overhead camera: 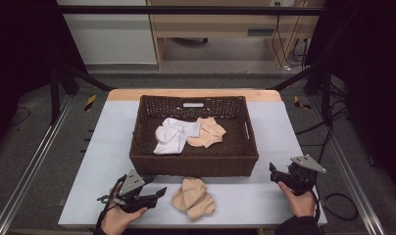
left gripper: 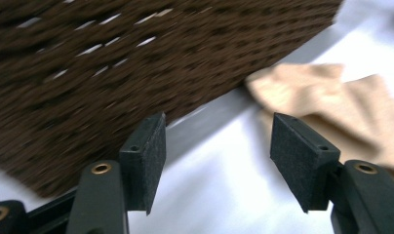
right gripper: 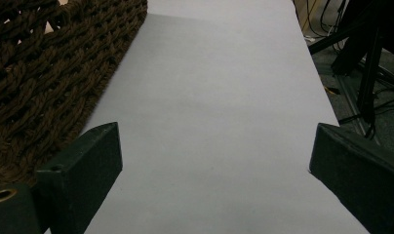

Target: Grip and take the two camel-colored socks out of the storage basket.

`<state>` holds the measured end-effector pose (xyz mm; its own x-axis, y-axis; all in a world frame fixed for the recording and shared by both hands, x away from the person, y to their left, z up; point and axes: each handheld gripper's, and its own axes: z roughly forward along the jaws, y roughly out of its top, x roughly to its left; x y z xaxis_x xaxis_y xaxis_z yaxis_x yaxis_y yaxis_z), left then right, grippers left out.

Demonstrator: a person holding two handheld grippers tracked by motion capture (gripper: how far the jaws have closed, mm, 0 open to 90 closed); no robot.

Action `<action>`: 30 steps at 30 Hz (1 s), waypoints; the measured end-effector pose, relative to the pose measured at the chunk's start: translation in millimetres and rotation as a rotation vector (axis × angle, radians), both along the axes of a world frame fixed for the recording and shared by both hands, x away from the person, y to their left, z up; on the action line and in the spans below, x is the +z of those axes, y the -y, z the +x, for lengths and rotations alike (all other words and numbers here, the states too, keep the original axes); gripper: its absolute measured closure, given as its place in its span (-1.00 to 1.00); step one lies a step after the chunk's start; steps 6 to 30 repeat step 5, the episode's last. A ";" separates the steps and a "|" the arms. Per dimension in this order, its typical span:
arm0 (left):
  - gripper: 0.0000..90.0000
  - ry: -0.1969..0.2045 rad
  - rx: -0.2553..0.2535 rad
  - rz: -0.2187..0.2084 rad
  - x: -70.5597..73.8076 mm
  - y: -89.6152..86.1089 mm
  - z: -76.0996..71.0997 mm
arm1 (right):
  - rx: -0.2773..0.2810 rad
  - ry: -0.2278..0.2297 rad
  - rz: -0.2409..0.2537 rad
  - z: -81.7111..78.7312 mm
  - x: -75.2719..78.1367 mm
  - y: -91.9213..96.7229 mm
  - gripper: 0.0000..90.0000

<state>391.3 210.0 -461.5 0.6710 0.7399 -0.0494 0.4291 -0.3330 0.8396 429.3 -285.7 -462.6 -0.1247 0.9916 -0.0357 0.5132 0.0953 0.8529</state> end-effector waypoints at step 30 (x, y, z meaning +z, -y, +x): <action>-0.22 -0.014 0.049 -0.011 -1.7 -18.6 -0.5 | 0.001 -0.001 0.003 0.0 -0.1 0.5 -0.88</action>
